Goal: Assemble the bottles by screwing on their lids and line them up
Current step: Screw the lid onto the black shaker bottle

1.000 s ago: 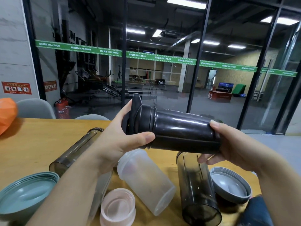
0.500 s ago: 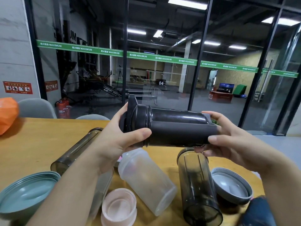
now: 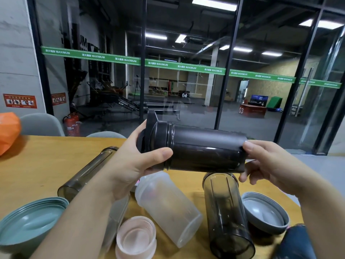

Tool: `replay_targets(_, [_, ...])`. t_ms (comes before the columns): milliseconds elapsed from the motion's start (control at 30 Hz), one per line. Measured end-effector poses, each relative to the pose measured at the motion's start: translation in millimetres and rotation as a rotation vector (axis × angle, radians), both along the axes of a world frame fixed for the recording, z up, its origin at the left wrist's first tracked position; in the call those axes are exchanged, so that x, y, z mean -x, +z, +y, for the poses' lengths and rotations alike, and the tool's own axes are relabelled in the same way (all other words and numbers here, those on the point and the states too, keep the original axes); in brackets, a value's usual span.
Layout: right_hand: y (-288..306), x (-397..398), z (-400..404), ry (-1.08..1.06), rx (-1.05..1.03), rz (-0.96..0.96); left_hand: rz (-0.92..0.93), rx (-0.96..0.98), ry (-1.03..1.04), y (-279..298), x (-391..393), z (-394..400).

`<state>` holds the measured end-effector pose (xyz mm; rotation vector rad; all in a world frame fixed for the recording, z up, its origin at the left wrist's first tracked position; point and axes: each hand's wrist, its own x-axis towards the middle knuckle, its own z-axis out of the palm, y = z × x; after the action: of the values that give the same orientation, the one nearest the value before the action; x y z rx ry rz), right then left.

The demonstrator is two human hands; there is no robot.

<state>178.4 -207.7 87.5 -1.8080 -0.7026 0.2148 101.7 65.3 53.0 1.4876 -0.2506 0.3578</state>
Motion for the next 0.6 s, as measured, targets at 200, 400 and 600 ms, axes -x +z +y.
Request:
replay_targets(200, [-5.0,0.6,8.5,-0.132,0.210,0.017,-0.013,-0.007,-0.023,0.7,0.4,-2.5])
replay_targets(400, [-7.9,-2.1,5.5,-0.120,0.296,0.060,-0.008,-0.014,-0.018,0.6,0.0,-1.8])
replay_targets(600, [-4.0,-2.4,9.2,-0.112,0.087,0.130,0.015,-0.016,0.007,-0.9,-2.6,0.0])
